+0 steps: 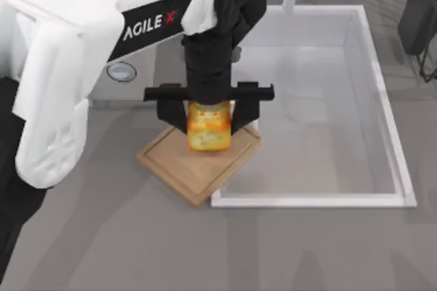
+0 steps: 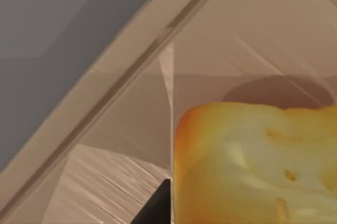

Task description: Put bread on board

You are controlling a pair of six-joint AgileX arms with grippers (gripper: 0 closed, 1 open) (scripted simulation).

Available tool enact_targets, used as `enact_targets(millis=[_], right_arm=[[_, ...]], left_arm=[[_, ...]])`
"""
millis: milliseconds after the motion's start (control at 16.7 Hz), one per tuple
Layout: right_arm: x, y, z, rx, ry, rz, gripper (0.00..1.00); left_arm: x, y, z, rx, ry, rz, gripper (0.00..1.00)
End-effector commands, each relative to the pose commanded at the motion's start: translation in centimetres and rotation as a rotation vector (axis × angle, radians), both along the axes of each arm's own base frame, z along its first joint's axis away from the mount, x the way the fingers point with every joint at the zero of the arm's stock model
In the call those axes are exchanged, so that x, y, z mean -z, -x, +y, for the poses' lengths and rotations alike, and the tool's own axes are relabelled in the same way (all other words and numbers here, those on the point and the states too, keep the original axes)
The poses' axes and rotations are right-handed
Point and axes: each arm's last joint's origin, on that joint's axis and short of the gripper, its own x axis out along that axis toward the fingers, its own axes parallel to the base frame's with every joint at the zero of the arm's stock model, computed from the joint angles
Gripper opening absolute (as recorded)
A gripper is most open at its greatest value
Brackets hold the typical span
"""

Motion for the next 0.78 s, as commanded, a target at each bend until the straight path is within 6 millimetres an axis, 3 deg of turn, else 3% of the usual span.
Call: enact_targets(millis=[420,780], right_arm=[[0.0,0.0,0.0,0.0,0.0,0.0,1.0],[0.0,0.0,0.0,0.0,0.0,0.0,1.0]], left_arm=[[0.0,0.0,0.0,0.0,0.0,0.0,0.98],[0.0,0.0,0.0,0.0,0.0,0.0,1.0]])
